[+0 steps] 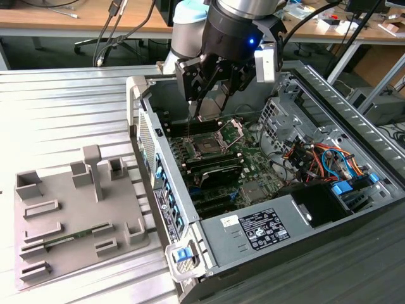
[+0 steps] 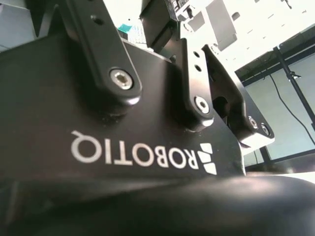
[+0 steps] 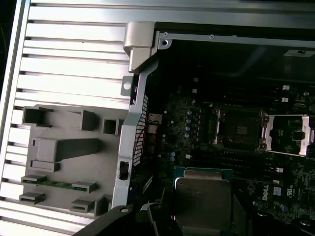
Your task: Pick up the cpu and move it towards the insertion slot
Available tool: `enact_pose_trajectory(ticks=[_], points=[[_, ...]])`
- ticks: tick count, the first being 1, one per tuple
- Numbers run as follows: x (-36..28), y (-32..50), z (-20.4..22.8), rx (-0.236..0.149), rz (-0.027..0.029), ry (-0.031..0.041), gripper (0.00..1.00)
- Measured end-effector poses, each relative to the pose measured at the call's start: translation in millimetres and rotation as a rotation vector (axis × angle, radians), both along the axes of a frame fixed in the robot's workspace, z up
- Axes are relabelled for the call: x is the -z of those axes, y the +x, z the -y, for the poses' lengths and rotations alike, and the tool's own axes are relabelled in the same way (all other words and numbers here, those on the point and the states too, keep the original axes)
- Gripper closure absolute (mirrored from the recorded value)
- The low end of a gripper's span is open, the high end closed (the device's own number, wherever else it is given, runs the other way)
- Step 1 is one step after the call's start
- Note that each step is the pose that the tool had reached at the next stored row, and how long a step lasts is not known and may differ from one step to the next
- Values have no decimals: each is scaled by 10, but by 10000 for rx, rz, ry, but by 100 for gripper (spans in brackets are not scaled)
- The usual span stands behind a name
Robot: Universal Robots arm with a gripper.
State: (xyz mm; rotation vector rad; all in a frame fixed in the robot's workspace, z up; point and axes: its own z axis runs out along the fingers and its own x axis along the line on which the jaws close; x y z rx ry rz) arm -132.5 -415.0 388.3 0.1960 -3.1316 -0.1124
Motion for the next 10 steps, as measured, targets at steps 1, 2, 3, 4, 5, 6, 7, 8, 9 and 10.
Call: enact_pose_trajectory(ticks=[1,2,3,4,5,6,7,8,9,10], points=[[1,9,-1,0,0,0,45],[1,16,-2,0,0,0,45],[2,23,-2,0,0,0,45],[2,30,-3,0,0,1,45],[3,34,-3,0,0,0,45],[3,38,-4,0,0,1,45],[4,43,-4,0,0,0,45],[4,47,-4,0,0,0,45],[4,53,-5,0,1,0,45],[5,62,-6,0,0,0,45]])
